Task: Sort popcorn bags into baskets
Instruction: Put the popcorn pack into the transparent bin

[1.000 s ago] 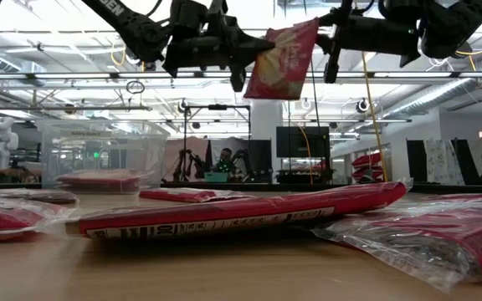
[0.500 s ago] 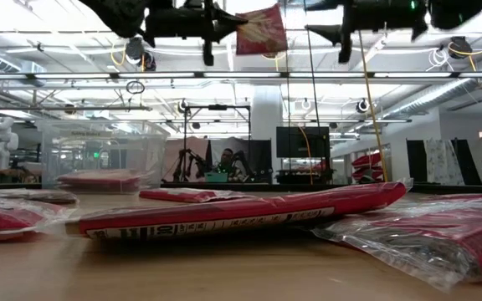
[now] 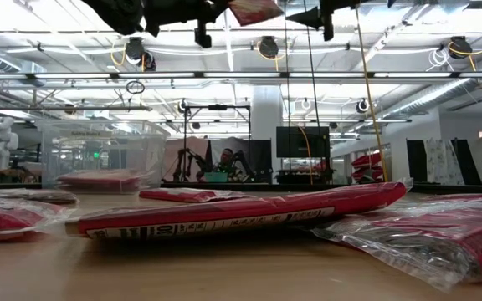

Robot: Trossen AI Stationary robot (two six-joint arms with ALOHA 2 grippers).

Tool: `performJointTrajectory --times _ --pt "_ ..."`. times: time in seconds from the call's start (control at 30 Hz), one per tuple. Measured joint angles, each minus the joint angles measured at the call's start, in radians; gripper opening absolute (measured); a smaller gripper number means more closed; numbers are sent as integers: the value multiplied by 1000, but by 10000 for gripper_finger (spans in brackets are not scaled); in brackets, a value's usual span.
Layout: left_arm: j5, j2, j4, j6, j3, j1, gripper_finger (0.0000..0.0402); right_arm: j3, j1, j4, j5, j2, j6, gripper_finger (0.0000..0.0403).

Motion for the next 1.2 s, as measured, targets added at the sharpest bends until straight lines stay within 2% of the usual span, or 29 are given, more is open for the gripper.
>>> performJointTrajectory --times 0.23,0.4,0.53,0.77,0.83,0.93,1.1,1.2 --pt "-9 1 44 8 0 -27 14 0 0 79 -65 41 46 228" --pt "-22 1 45 31 0 -46 6 1 0 193 -135 80 87 205" --pt "-25 1 48 39 0 -56 14 1 1 241 -166 102 106 158" --pt "-23 1 102 54 1 -54 6 1 1 247 -186 103 104 33" --pt "-2 1 100 54 1 -48 9 1 1 247 -187 104 103 11" --pt "15 1 95 50 1 -44 39 1 1 247 -187 104 106 13" --pt "24 -3 70 64 1 -36 121 1 1 244 -187 101 106 5" --pt "38 -49 -44 77 0 -2 171 0 1 241 -188 92 106 4"
